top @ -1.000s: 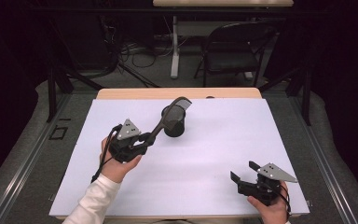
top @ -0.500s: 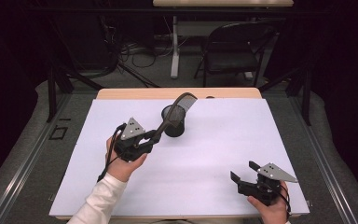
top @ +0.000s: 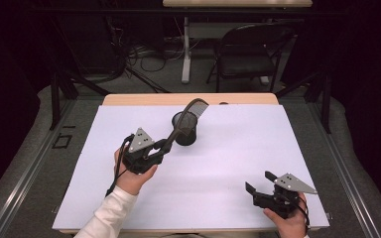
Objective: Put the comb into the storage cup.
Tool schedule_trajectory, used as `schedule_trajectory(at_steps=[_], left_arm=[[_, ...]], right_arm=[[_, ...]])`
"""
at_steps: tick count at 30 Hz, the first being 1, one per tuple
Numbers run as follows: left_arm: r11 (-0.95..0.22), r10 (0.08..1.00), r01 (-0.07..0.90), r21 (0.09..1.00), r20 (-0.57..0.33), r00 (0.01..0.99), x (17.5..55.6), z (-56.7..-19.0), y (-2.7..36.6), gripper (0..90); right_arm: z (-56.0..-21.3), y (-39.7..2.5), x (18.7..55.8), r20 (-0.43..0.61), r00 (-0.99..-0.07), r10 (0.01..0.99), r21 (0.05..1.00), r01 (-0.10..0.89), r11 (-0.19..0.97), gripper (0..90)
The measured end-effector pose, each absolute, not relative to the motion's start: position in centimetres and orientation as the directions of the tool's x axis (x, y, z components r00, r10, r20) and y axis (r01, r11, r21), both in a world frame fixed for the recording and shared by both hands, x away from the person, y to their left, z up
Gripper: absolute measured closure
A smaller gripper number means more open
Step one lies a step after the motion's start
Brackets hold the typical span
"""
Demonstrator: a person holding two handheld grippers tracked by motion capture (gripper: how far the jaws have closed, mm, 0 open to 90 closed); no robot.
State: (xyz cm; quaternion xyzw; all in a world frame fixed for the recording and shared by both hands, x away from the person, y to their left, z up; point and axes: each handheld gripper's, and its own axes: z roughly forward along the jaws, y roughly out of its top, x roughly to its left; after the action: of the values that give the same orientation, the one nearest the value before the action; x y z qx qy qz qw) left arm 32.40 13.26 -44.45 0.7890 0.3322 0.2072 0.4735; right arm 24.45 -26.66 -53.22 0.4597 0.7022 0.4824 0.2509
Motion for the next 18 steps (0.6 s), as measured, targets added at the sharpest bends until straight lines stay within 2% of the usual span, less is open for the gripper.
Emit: schedule_trajectory(at_steps=[18], left_arm=[[-0.268,0.756,0.318,0.910,-0.006,0.654,32.2,-45.7,13.9,72.5]], right_arm=[[-53.1,-26.2,24.4,0.101,-0.457,0.884,0.908,0.406,0.106,17.4]])
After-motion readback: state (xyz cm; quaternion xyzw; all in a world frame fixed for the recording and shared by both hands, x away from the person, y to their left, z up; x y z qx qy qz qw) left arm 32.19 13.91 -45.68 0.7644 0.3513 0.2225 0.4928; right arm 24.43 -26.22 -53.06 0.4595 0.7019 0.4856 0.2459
